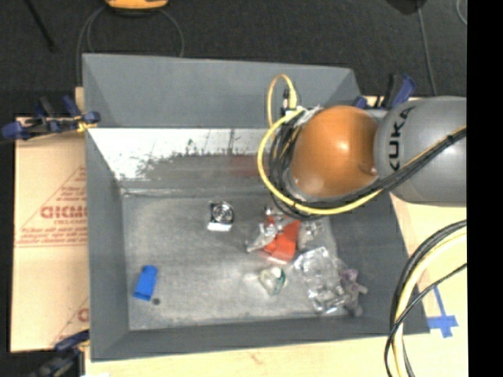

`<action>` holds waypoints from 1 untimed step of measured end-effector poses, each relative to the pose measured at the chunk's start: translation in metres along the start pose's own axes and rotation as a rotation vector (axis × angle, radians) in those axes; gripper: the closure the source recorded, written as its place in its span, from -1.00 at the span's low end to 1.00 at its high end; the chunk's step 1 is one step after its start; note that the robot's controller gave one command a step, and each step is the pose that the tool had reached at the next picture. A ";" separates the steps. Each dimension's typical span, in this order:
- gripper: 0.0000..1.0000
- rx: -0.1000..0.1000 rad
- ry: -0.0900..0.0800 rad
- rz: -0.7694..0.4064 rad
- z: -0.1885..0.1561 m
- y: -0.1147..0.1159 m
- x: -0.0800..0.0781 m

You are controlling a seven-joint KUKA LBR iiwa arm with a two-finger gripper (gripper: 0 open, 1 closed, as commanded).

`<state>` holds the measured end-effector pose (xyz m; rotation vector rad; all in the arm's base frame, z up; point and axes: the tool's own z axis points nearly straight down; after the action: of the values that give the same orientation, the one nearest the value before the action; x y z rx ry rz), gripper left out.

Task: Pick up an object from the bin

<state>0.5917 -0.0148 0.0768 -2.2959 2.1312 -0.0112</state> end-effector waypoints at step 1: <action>-1.00 -0.002 0.000 0.006 -0.003 -0.002 0.001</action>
Offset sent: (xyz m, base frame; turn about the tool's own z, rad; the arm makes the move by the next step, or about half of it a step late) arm 0.0000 0.0000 0.0000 0.0000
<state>0.5941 -0.0152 0.0793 -2.2907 2.1391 -0.0080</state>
